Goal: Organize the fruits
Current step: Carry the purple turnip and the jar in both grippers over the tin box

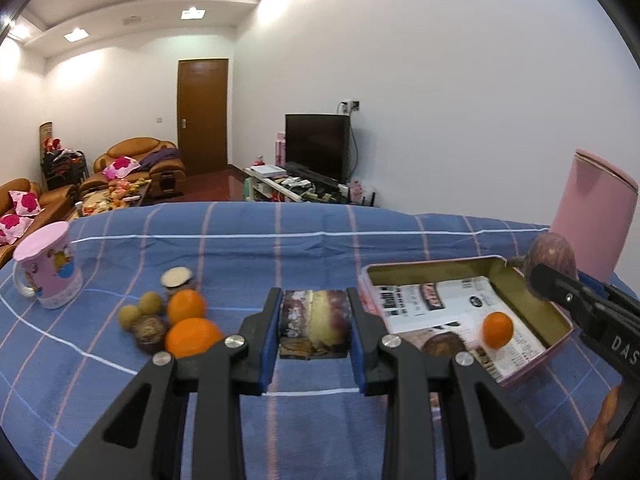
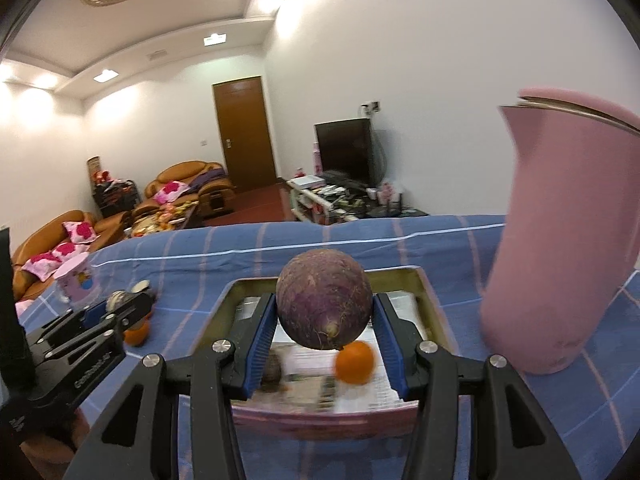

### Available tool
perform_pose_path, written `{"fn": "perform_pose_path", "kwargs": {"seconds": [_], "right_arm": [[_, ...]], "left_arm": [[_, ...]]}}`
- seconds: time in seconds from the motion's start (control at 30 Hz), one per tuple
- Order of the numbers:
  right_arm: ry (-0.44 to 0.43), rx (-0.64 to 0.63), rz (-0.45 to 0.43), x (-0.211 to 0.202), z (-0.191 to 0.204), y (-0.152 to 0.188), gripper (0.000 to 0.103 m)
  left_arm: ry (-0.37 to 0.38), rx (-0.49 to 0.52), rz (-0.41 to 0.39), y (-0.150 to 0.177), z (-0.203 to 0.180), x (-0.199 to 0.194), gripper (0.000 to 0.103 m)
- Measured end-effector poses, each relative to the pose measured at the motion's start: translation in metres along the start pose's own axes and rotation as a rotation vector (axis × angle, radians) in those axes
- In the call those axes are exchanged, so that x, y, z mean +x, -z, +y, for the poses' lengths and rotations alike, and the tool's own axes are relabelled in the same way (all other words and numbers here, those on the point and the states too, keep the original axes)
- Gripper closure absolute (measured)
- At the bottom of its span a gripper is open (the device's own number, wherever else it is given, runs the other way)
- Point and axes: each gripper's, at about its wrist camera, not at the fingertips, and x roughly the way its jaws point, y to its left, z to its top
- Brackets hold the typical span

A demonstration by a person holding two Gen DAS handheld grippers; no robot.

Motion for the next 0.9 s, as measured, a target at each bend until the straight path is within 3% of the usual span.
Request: {"fn": "perform_pose_path", "kwargs": {"seconds": [0.43, 0.63, 0.9], "right_arm": [[0.099, 0.040, 0.004, 0.010, -0.050, -0.011, 0.053], [0.102, 0.022, 0.033, 0.022, -0.051, -0.012, 0.053], [0.088, -0.043, 0.095, 0.048, -0.039, -0.012, 0.052]], "left_arm": [[0.068, 0.058, 0.032, -0.009, -0.063, 0.024, 0.072], [0.067, 0.087, 0.087, -0.013, -0.093, 0.044, 0.072], [0.037, 0.085, 0.204, -0.015, -0.099, 0.073, 0.072]]}}
